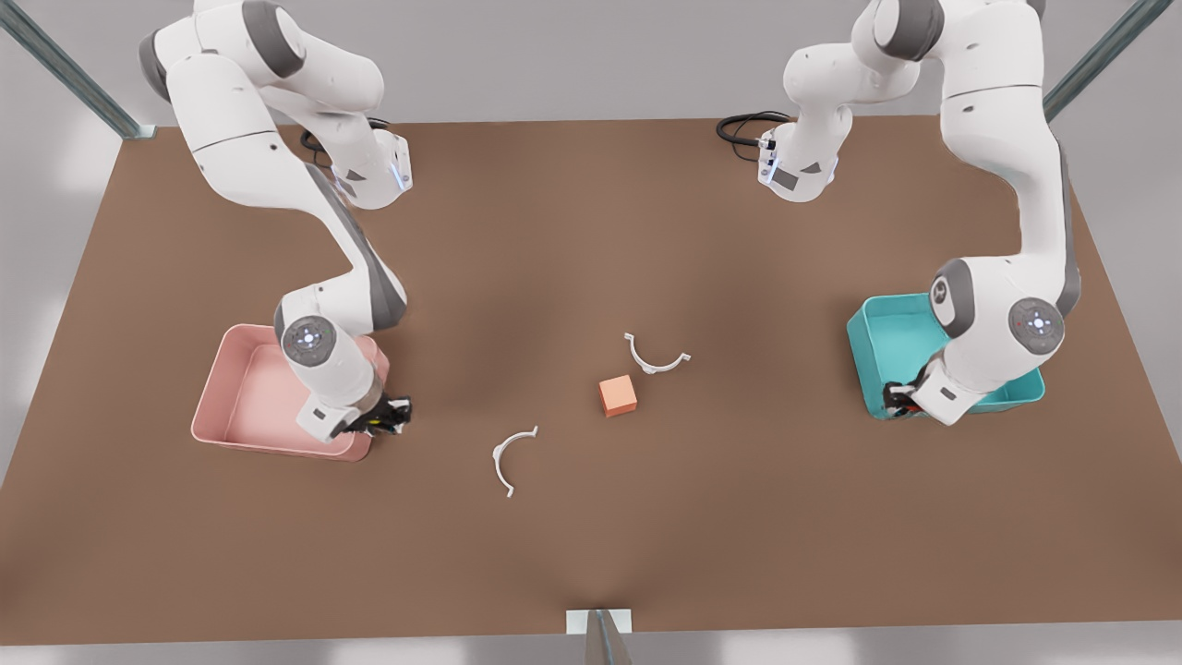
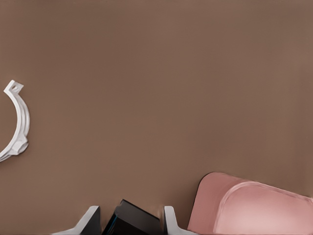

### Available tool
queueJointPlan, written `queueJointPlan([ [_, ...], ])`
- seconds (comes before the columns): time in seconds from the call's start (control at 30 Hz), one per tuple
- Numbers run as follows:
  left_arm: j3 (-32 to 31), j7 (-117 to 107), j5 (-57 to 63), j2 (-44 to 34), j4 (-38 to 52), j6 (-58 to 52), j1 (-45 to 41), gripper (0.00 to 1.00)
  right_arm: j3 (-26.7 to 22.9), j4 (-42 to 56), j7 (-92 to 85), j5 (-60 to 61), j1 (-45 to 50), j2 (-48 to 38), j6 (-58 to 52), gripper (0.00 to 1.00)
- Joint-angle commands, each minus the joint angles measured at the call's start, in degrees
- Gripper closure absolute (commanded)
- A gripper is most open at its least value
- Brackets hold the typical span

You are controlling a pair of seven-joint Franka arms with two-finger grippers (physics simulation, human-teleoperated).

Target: Place the red button in the blue storage box with the left arm, and place the yellow button in the pink storage box with the right arm

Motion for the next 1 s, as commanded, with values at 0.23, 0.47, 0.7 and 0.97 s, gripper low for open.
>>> queueJointPlan([
  [0.23,1.7,44.2,0.6,0.4,-7.2,-4.7,5.3,0.23,12.2,-7.0,-31.1,-0.3,-25.7,-2.7,-9.0,0.47],
  [0.47,3.1,35.7,1.0,-0.8,-6.8,-8.0,2.1,0.00,12.5,-4.7,-31.9,-0.6,-25.9,-0.6,-7.2,0.00],
  [0.7,2.8,-4.0,1.4,-0.9,24.5,-27.7,-5.5,0.00,-14.0,17.9,-11.5,12.4,7.9,-17.5,-39.5,0.00],
  [0.97,2.3,-3.7,4.7,-12.6,19.6,-35.0,-6.6,0.00,-16.8,21.4,-10.1,12.3,7.1,-14.0,-41.6,0.00],
])
